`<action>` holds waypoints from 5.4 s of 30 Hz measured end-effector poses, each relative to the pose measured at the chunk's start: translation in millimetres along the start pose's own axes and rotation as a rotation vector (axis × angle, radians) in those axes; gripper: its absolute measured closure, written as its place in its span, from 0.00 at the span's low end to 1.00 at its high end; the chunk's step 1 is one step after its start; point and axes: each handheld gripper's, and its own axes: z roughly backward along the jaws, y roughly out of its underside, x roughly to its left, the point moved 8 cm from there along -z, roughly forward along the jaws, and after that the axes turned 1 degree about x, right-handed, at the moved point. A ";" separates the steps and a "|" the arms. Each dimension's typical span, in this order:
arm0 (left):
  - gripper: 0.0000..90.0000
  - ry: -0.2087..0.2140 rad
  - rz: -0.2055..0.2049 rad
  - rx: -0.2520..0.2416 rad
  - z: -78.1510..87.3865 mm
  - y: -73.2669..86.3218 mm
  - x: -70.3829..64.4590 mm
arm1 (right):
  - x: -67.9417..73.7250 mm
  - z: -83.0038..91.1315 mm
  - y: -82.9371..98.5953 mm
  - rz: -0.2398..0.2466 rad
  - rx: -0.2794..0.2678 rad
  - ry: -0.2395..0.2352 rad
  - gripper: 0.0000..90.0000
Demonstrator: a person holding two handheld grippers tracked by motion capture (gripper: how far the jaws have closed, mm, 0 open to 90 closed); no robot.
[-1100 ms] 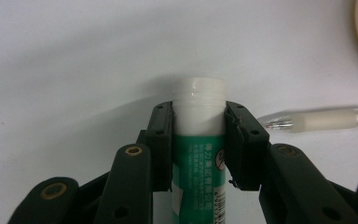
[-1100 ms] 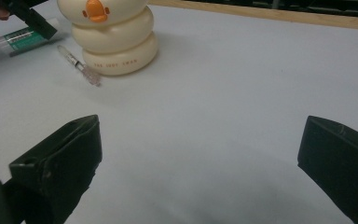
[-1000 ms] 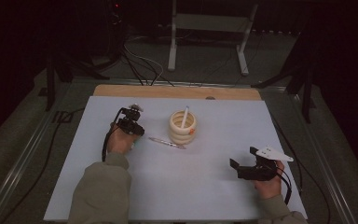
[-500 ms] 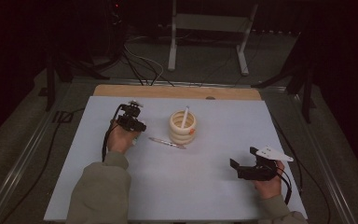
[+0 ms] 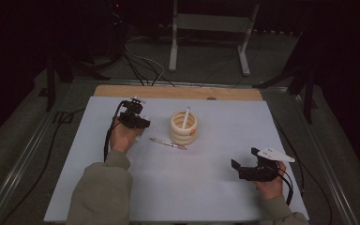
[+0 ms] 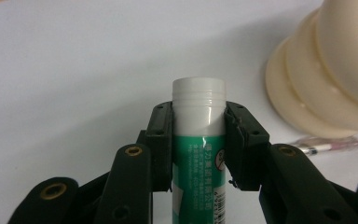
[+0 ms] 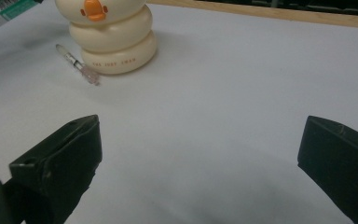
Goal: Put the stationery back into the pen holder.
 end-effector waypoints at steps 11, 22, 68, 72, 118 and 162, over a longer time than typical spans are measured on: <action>0.74 0.027 -0.027 -0.060 9.7 -11.2 -9.6 | 0.1 -0.3 0.1 -0.001 0.001 0.001 0.00; 0.74 0.055 -0.061 -0.125 18.5 -22.0 -20.7 | 0.0 -0.8 0.5 -0.001 0.004 0.001 0.00; 0.74 0.198 -0.148 -0.336 46.4 -51.4 -58.9 | 0.0 -0.2 0.3 -0.002 0.003 0.000 0.00; 0.74 0.209 -0.152 -0.341 46.7 -53.2 -62.3 | -0.1 -0.3 0.3 -0.002 0.003 0.000 0.00; 0.74 0.331 -0.191 -0.427 43.6 -74.2 -100.3 | 0.2 -0.9 0.5 -0.002 0.005 -0.002 0.00; 0.73 0.308 -0.165 -0.432 14.5 -86.5 -112.2 | -0.6 0.2 -0.4 -0.004 -0.001 -0.004 0.00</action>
